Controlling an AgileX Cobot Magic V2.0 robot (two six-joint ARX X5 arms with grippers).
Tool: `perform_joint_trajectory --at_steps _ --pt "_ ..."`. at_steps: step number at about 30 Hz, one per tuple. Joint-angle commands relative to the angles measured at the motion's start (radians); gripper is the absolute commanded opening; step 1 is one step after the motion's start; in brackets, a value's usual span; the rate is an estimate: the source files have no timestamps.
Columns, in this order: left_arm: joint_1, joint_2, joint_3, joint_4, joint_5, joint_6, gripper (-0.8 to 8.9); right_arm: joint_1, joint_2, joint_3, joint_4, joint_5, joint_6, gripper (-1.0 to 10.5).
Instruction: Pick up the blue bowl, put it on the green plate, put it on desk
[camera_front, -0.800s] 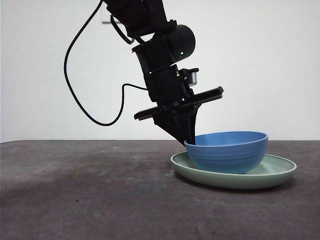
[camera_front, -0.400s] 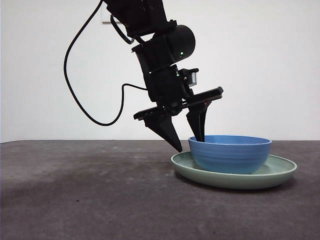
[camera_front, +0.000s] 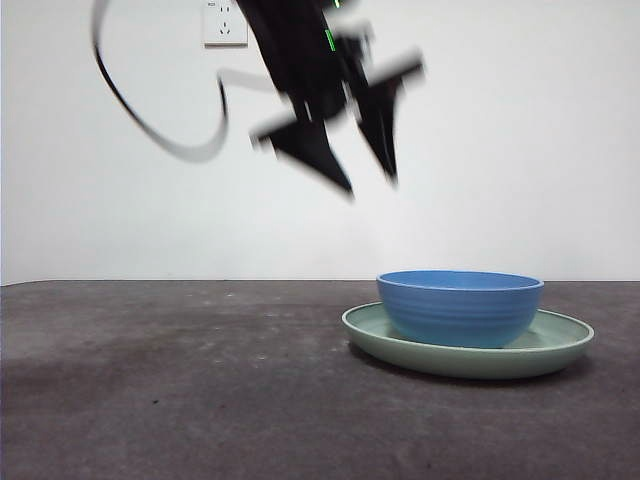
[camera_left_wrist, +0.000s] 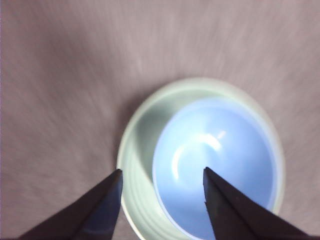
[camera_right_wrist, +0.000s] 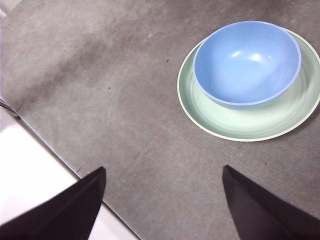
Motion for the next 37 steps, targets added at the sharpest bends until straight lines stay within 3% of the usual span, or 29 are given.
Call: perform_joint_trajectory --at_steps 1,9,14,27,37 --pt "0.018 -0.085 0.033 0.004 -0.005 0.025 2.63 0.005 0.002 0.020 0.003 0.002 0.006 3.7" --pt "0.066 -0.319 0.010 -0.065 -0.004 0.089 2.63 0.005 0.002 0.020 0.005 0.016 0.006 3.7" --pt "0.089 -0.500 -0.172 -0.038 0.014 0.107 2.63 0.005 0.002 0.020 0.008 0.026 0.007 3.7" --pt "0.104 -0.940 -0.796 0.100 0.297 0.155 2.62 0.005 0.004 0.020 0.013 0.026 0.007 3.7" --pt "0.103 -1.052 -0.932 0.089 0.354 0.154 2.61 0.005 0.004 0.019 0.011 0.026 0.008 3.7"
